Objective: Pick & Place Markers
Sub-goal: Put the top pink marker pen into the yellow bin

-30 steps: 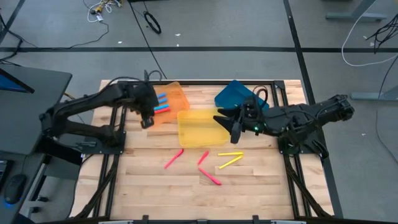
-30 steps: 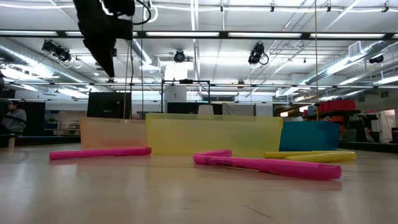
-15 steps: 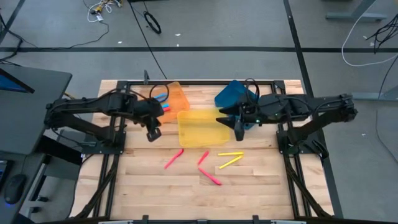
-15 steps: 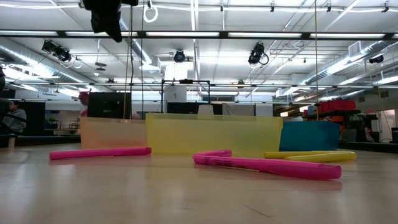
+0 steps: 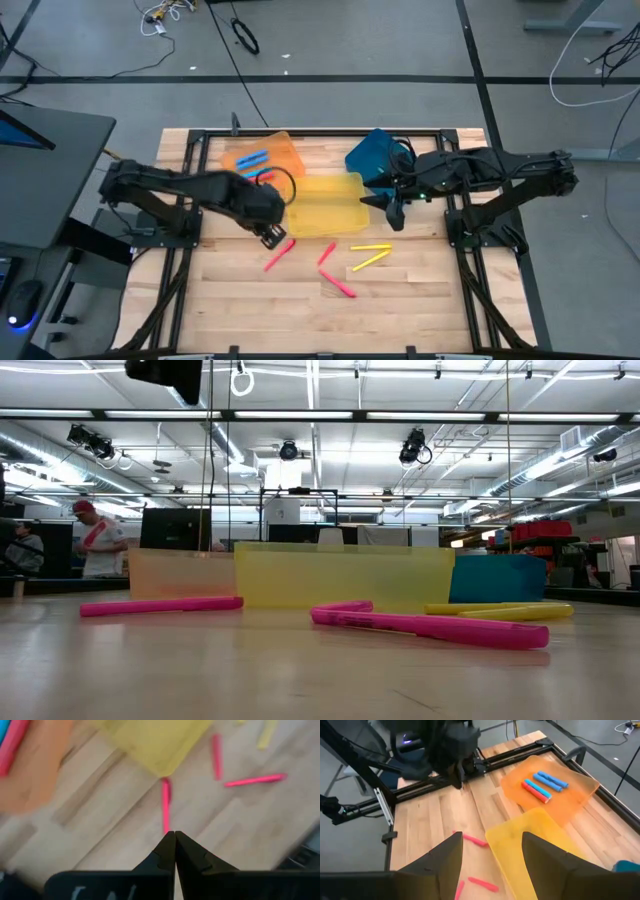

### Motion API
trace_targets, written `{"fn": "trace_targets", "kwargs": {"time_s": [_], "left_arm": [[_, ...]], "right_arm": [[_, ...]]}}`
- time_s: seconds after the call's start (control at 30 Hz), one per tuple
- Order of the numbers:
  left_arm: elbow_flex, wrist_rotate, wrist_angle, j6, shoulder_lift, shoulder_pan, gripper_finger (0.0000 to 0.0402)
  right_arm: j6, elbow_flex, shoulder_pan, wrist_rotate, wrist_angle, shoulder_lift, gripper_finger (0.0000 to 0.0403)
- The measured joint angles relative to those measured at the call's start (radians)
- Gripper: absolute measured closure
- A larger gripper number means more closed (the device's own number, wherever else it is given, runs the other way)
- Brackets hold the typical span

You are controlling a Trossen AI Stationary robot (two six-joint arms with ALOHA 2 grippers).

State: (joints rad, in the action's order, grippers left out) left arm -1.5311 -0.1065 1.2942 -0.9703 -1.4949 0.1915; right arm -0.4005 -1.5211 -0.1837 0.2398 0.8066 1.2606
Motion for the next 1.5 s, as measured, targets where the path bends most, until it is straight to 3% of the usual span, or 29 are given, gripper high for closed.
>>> {"fn": "trace_targets", "kwargs": {"time_s": [0.23,0.5,0.67,0.87,1.37,1.5], "left_arm": [[0.0,-0.082,0.031,-0.095,-0.093,0.057,0.0346],[0.0,-0.137,0.022,-0.106,-0.168,0.071,0.0238],[0.0,-0.101,0.005,-0.043,-0.236,0.068,0.019],[0.02,-0.104,-0.027,-0.04,-0.291,0.071,0.0184],[0.351,0.063,-0.423,-0.058,-0.292,0.101,0.0188],[0.395,0.067,-0.442,-0.064,-0.292,0.1,0.0188]], "right_arm": [[-0.036,0.0,0.0,0.003,-0.013,0.0,0.0197],[-0.062,0.0,-0.001,0.005,-0.032,0.0,0.0197],[-0.062,0.0,0.0,0.006,-0.068,0.0,0.0197],[-0.078,0.0,0.0,0.006,-0.072,0.0,0.0197],[-0.073,0.0,-0.001,0.006,-0.066,0.0,0.0197],[-0.071,0.0,-0.001,0.006,-0.067,0.0,0.0197]]}}
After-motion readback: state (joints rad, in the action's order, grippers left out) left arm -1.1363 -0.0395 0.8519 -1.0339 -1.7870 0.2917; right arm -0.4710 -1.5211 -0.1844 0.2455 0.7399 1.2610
